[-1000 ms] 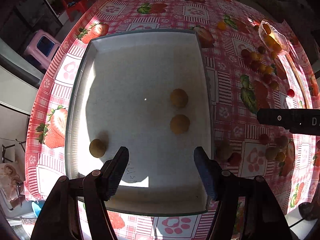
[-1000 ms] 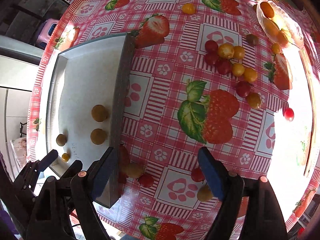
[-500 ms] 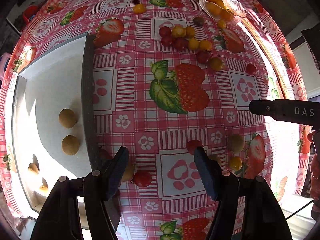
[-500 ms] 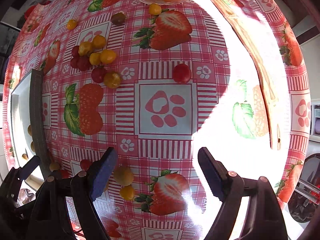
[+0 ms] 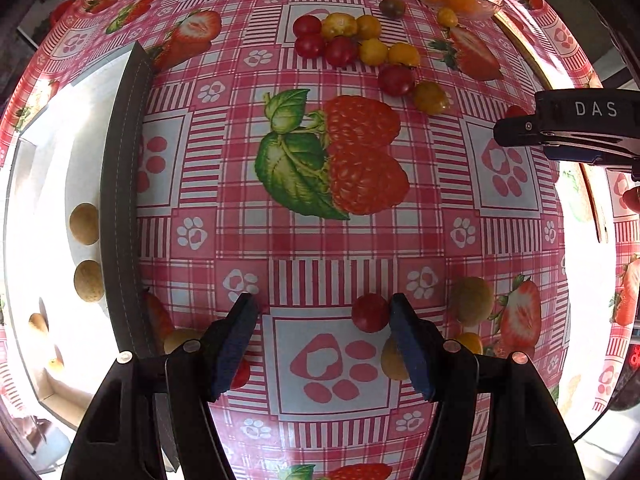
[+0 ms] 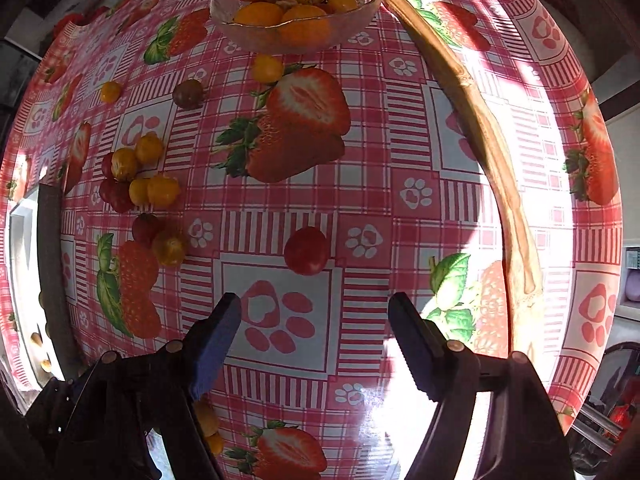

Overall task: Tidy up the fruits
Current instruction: 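Move both open tools back toward the cherry tomatoes, then grasp a red cherry tomato with the left tool while the right grasps another red tomato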

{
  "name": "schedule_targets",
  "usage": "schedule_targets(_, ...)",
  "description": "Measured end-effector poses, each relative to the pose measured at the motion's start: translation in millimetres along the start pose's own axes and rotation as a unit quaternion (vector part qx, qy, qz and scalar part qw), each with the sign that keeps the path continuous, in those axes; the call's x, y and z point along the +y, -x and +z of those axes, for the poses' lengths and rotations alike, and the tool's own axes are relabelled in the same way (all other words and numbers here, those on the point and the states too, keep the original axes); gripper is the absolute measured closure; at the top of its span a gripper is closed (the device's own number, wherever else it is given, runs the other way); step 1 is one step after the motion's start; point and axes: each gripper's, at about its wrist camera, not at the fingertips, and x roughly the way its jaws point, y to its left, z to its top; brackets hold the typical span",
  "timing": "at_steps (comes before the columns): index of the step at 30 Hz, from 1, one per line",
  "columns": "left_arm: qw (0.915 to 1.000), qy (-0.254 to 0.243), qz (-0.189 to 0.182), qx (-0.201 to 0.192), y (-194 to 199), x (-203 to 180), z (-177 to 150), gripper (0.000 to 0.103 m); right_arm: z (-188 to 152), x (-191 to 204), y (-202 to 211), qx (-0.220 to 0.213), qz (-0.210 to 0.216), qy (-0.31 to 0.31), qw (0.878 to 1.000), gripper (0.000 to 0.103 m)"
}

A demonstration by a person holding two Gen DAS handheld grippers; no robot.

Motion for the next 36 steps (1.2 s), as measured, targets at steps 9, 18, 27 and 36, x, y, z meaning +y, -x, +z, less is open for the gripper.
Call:
schedule_targets(9, 0.9997, -0.011, 0.022, -0.004, 4.3, -13.9, 0.3, 0.06, 30.9, 26.9, -7.8, -0.024, -0.025, 0.027, 0.999, 0.06)
schedule_targets(18, 0.9997, 0.011, -0.022, -0.009, 17.8, -7.6, -4.1, 0.082, 22.0, 7.9, 9.0, -0.026, 0.011, 0.013, 1.0, 0.08)
schedule_targets(27, 0.9978, 0.025, -0.061, -0.009, 33.1, 15.6, -10.5, 0.082, -26.4, 0.6, 16.6, -0.013, 0.038, 0.009, 0.999, 0.08)
schedule_targets(36, 0.9973, 0.023, -0.066, -0.021, 44.2, 30.9, -11.2, 0.082, -40.3, 6.6, 32.2, -0.012, 0.053, 0.005, 0.999, 0.08)
